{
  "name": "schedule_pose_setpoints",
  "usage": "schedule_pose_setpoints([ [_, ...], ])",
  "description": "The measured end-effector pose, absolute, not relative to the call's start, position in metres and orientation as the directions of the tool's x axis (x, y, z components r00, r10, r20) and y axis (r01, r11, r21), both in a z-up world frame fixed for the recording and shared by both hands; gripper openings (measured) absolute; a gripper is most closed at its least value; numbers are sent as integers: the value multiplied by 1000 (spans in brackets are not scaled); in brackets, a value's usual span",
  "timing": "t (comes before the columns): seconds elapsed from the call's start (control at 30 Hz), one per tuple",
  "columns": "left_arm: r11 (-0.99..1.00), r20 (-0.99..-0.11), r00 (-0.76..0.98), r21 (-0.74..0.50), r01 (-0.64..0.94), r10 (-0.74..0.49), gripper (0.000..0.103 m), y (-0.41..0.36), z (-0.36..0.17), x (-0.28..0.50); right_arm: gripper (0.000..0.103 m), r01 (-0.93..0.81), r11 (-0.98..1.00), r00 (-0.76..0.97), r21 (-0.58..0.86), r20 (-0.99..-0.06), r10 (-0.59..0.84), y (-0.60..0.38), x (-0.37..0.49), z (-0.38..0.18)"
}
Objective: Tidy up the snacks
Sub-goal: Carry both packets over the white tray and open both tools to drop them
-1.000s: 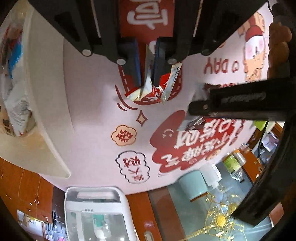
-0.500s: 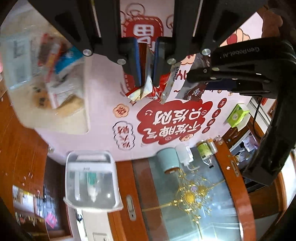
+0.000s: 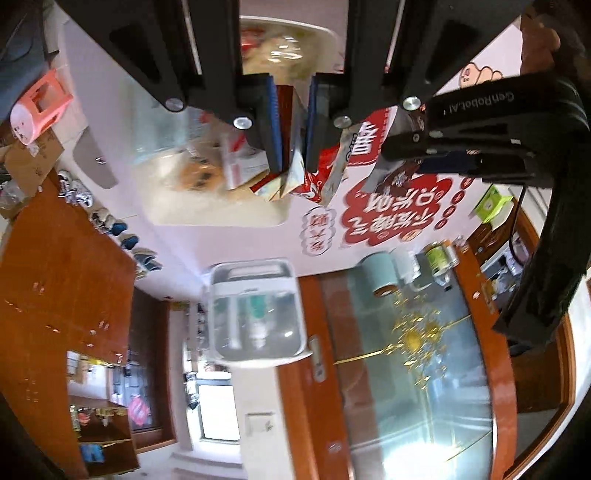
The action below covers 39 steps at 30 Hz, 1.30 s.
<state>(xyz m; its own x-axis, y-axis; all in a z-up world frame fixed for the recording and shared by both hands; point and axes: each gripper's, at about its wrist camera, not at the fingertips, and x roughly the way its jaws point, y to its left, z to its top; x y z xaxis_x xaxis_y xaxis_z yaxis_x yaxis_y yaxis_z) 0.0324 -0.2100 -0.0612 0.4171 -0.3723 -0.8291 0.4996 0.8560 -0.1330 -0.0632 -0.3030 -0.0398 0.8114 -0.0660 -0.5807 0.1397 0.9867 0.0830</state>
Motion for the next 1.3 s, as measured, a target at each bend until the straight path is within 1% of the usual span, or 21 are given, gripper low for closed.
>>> schedule_pose_setpoints([
  [0.17,854,-813,437,-134,503,-385,32,-245,-55,23,12,186,980,826,74,-552,-115,-336,-75,-29],
  [0.4,864,-812,446,-134,486,-377,33,-269,-55,20,12,220,973,824,70,-547,-146,-367,-78,-27],
  [0.53,865,-821,439,-124,486,-364,33,-279,-59,18,12,223,973,818,55,-553,-157,-372,-74,-30],
  [0.83,871,-838,434,-94,481,-330,34,-285,-69,18,13,220,975,780,42,-607,-150,-376,-66,-47],
  [0.9,872,-840,436,-87,482,-324,38,-286,-71,17,13,223,974,768,41,-623,-149,-377,-63,-51],
  [0.93,872,-841,433,-87,482,-324,52,-287,-71,17,14,223,974,756,37,-638,-149,-377,-61,-54],
  [0.97,872,-843,432,-86,482,-322,70,-287,-71,17,17,220,975,743,33,-653,-145,-377,-59,-56],
  [1.03,889,-844,456,-50,455,-281,80,-284,-72,17,18,242,970,719,23,-676,-163,-378,-58,-61],
  [1.1,888,-850,440,-69,454,-291,83,-280,-74,18,24,268,963,696,25,-696,-176,-382,-58,-65],
  [1.17,890,-858,418,-93,447,-299,83,-275,-76,20,36,289,957,686,30,-704,-185,-384,-59,-67],
  [1.23,893,-864,408,-96,441,-294,83,-272,-79,20,40,292,956,687,34,-703,-185,-385,-60,-66],
  [1.3,894,-867,406,-92,438,-288,83,-269,-80,18,41,290,957,688,30,-701,-187,-382,-61,-65],
])
